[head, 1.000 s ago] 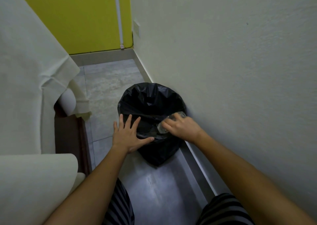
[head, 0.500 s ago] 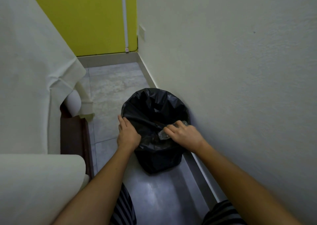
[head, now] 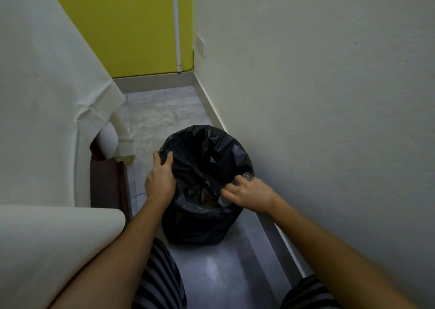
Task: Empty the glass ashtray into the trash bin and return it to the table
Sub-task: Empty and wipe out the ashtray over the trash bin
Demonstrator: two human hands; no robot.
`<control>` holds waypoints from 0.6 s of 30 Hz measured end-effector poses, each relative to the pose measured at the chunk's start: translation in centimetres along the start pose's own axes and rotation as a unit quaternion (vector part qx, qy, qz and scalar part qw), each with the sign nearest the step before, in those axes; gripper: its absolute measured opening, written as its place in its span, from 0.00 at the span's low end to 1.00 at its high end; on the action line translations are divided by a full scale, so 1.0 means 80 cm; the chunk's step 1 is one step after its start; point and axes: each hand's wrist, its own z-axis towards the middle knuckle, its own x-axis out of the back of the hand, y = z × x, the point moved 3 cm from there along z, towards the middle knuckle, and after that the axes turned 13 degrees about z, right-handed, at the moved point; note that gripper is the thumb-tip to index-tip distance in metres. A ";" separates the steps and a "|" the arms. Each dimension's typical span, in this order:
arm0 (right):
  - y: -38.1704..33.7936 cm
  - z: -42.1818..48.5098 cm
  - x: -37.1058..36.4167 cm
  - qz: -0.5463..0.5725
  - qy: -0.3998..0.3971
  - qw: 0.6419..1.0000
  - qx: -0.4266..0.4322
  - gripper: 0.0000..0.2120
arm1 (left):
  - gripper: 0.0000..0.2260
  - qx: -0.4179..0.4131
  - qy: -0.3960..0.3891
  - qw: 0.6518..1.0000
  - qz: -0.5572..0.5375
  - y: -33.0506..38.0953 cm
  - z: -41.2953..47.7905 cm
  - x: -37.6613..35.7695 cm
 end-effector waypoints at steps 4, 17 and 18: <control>-0.011 0.011 0.011 0.010 0.029 0.996 -0.080 0.13 | 0.32 -0.005 0.011 1.000 0.023 -0.006 0.003 -0.001; -0.021 -0.010 -0.004 0.019 0.006 1.000 0.022 0.09 | 0.31 -0.033 0.066 0.996 0.047 -0.008 -0.009 0.008; -0.022 -0.014 -0.006 0.023 -0.005 0.999 0.043 0.08 | 0.31 -0.039 0.071 0.995 0.052 -0.007 -0.010 0.008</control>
